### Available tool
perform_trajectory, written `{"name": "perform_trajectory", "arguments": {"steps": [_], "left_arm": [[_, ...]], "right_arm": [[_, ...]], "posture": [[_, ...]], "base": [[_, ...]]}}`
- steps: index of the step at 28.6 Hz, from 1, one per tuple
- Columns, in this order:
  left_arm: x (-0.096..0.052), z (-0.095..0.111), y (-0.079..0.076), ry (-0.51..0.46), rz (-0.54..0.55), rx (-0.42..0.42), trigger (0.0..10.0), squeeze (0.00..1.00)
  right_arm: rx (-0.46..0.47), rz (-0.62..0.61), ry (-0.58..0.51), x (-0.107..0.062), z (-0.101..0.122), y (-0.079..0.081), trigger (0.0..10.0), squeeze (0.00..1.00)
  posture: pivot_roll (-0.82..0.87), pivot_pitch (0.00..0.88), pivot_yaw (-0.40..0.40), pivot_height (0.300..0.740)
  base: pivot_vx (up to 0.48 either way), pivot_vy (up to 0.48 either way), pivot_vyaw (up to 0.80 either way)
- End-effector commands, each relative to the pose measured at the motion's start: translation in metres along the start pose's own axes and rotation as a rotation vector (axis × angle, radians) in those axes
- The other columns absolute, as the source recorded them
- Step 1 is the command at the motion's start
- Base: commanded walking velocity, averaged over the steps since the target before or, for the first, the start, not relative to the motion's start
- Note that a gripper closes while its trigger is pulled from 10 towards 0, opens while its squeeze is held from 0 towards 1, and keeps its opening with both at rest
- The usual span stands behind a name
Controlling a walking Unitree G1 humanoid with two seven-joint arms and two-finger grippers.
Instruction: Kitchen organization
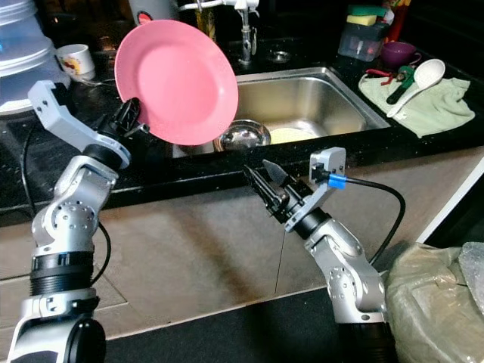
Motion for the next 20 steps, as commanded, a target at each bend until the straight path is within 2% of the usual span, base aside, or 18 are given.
{"name": "perform_trajectory", "arguments": {"steps": [1, 6, 8, 13, 18, 20], "left_arm": [[-0.001, 0.005, 0.001, -0.015, 0.0, 0.02, 10.0, 0.0], [0.0, 0.003, 0.0, -0.003, -0.005, 0.027, 10.0, 0.0], [0.0, 0.002, -0.001, 0.004, -0.013, 0.04, 10.0, 0.0], [0.0, 0.001, 0.0, 0.008, -0.005, 0.045, 10.0, 0.0], [0.0, -0.008, 0.009, 0.063, 0.039, 0.081, 10.0, 0.0], [-0.001, -0.018, 0.019, 0.121, 0.088, 0.114, 10.0, 0.0]], "right_arm": [[0.002, 0.001, 0.01, 0.002, -0.003, 0.002, 10.0, 0.0], [0.01, 0.008, 0.016, 0.003, -0.004, 0.003, 10.0, 0.0], [0.012, 0.004, 0.008, 0.003, -0.003, 0.003, 10.0, 0.0], [0.014, 0.0, 0.003, 0.002, -0.003, 0.002, 10.0, 0.0], [0.01, 0.002, 0.008, 0.003, -0.003, 0.002, 10.0, 0.0], [0.008, 0.003, 0.01, 0.003, -0.004, 0.002, 10.0, 0.0]], "posture": [[0.0, 0.025, 0.002, 0.74], [0.0, 0.026, 0.003, 0.74], [0.0, 0.026, 0.004, 0.74], [0.0, 0.026, 0.005, 0.74], [0.0, 0.021, 0.003, 0.74], [0.0, 0.02, 0.003, 0.74]], "base": [[0.379, 0.0, 0.0], [0.355, 0.0, -0.78], [0.0, 0.0, -0.65], [0.0, 0.0, 0.0], [0.0, 0.0, 0.0], [0.0, 0.0, 0.0]]}}
Point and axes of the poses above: a point about 5 cm out from each wrist's last joint towards the gripper, its own x axis pointing out of the wrist towards the gripper, its own z axis along the axis of the wrist's last joint, y = z × x, the point moved 4 cm from there along x, pointing out of the wrist towards the gripper, and after that the axes turned 4 degrees about -x, right-handed, at the moved point
